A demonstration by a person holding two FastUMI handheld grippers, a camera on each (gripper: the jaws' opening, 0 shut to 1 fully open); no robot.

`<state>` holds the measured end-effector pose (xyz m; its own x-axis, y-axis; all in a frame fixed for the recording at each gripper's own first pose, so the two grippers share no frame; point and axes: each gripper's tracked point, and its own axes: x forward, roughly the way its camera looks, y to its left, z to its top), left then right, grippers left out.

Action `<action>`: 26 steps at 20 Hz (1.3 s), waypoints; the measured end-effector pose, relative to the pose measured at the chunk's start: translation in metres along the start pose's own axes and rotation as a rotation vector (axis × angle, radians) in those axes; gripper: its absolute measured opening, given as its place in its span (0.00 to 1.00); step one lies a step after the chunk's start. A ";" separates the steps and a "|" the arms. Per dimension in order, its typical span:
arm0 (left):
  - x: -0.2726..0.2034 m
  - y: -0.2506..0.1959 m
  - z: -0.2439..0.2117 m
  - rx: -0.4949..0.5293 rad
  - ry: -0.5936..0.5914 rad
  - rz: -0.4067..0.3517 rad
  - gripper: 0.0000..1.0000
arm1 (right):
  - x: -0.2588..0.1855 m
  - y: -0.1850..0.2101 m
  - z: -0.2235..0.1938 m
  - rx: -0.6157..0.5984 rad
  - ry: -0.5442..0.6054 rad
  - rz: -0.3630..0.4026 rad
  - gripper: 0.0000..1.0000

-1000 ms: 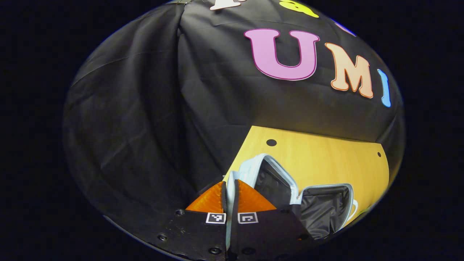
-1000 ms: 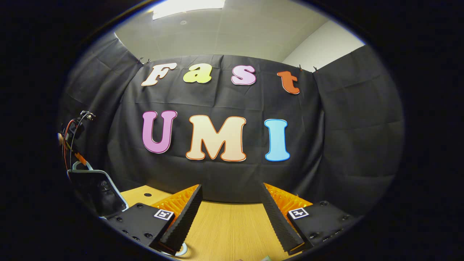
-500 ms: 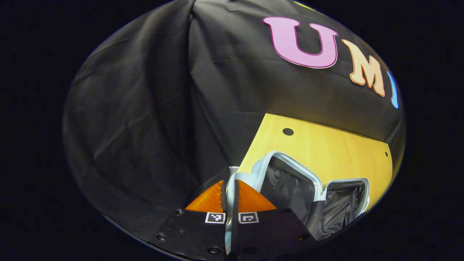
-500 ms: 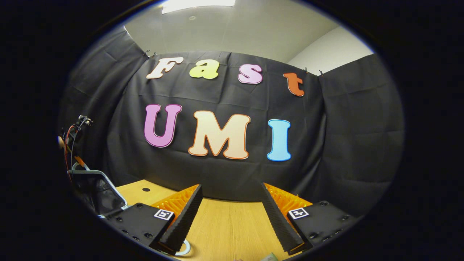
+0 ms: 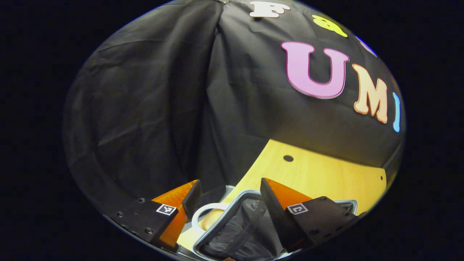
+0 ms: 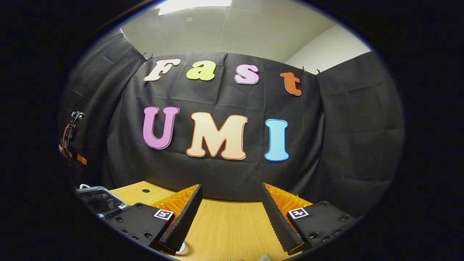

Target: First open the suitcase, pack the skin care products into it, and then close the suitcase.

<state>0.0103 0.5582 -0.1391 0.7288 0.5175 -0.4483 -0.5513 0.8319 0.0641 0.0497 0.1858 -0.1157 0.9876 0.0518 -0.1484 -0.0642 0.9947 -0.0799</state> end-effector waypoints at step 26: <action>-0.209 -0.349 -0.021 0.147 -0.255 -0.425 0.96 | 0.001 -0.156 -0.017 0.018 -0.007 0.123 0.99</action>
<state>0.0420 0.1554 -0.0864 0.9621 0.1445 -0.2313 -0.1351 0.9892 0.0561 0.0583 0.0288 -0.1204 0.9734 0.1741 -0.1489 -0.1824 0.9822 -0.0442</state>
